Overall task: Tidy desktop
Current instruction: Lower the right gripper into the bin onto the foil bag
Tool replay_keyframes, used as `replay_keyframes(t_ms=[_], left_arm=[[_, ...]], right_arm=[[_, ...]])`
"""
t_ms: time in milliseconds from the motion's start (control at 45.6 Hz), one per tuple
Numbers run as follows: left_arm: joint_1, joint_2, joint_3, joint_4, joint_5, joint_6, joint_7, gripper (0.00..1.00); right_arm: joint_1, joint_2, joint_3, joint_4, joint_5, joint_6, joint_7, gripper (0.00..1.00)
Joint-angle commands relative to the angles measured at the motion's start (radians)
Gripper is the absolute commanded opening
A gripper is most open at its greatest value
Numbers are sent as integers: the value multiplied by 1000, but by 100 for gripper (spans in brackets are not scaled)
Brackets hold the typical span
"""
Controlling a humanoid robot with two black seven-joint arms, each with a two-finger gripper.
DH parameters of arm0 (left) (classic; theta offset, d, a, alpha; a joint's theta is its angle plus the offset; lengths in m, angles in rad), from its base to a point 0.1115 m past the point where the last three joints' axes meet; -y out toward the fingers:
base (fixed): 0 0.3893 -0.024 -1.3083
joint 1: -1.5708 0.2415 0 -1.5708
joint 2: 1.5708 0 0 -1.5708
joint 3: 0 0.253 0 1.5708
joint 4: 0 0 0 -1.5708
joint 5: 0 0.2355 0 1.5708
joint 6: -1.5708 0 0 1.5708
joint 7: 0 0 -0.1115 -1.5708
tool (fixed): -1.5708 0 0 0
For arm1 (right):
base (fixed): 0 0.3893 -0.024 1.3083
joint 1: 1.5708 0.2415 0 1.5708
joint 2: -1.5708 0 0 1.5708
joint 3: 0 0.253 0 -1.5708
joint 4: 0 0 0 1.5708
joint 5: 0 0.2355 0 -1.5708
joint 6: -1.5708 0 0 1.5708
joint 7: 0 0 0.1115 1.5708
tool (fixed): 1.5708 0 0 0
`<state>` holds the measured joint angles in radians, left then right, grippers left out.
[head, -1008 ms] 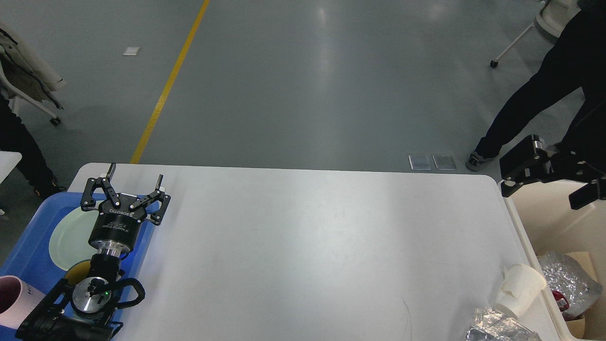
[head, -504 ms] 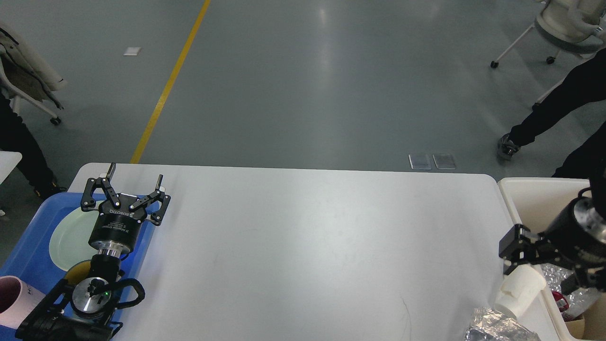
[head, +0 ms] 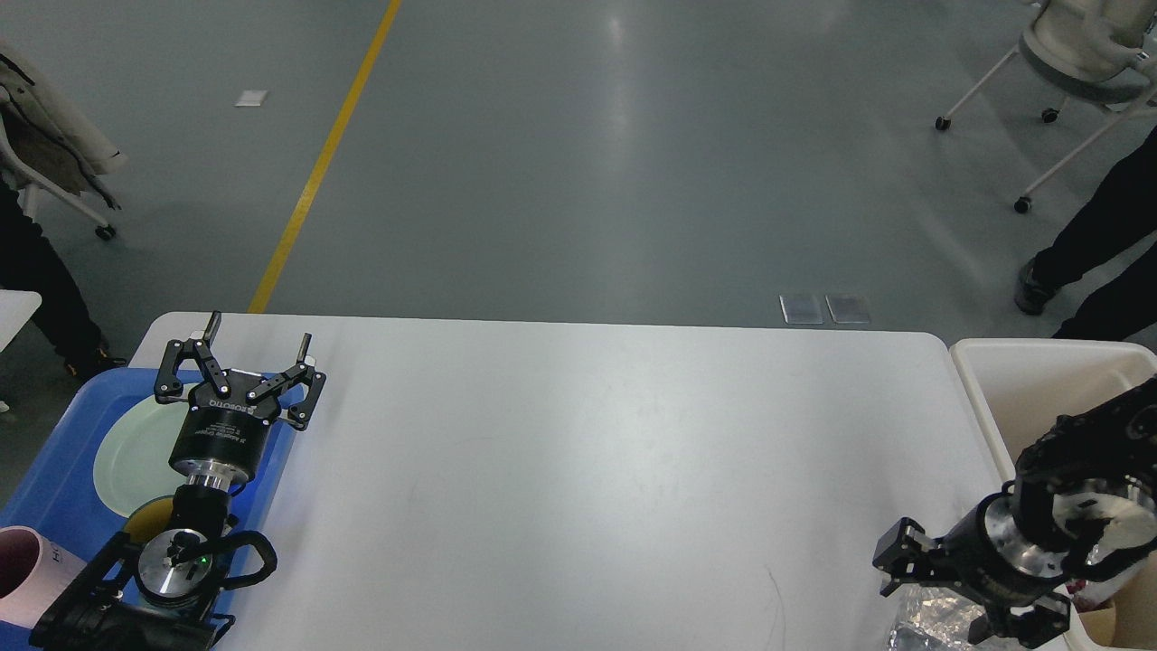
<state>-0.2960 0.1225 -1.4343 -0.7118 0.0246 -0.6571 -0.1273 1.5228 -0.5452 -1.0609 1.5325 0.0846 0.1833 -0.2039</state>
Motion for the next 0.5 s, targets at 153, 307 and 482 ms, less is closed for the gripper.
replay_keyframes(t_ms=[153,307,482], left_arm=[[0,0,0,0,0,1,0,97],[0,0,0,0,0,1,0,97],[0,0,0,0,0,1,0,97]], right_arm=[[-124,65,52,-84,55,-56,0,89],[-207,125,58,-155,53,-82,0,83],[-236,149,59,-192,55,-97,0,49]])
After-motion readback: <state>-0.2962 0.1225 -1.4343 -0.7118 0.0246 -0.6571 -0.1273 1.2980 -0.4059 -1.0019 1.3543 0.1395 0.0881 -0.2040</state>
